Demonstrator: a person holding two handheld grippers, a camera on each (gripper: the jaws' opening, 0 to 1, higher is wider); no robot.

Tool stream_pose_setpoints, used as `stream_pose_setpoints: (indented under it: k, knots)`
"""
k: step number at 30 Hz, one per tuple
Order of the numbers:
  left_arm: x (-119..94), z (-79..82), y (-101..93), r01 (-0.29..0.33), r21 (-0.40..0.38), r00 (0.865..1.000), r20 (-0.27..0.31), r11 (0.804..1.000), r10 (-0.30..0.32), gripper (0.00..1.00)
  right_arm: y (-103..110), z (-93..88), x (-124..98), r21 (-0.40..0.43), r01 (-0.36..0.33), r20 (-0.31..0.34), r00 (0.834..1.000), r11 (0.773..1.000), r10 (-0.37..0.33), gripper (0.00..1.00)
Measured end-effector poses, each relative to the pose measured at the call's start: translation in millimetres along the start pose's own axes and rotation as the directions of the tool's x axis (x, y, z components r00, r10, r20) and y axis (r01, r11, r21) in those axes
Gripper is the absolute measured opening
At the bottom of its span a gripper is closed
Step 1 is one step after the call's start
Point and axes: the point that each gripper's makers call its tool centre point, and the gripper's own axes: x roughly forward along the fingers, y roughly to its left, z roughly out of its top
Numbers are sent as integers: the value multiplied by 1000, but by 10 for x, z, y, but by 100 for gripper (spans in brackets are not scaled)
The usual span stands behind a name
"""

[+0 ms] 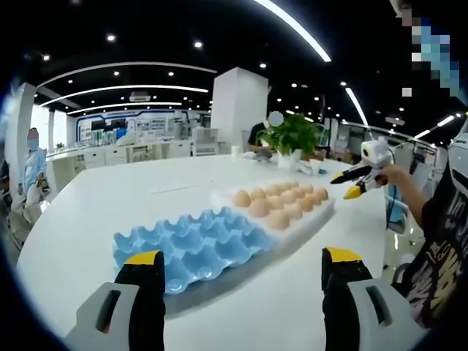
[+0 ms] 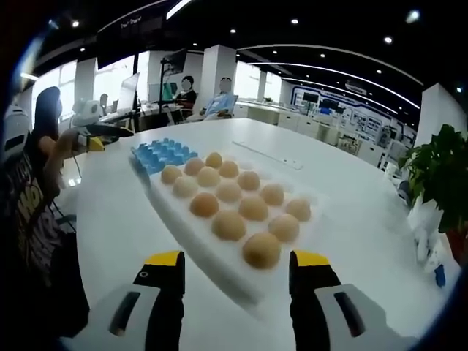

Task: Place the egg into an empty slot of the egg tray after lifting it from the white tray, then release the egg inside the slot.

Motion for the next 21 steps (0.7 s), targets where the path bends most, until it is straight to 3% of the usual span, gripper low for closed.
stream_pose_setpoints:
  k: [21]
  knots:
    - [-51, -68, -36, -4, -3, 1000, -6, 1000, 4, 90, -27, 1, 65, 7, -14, 6, 1000, 1000, 14, 49]
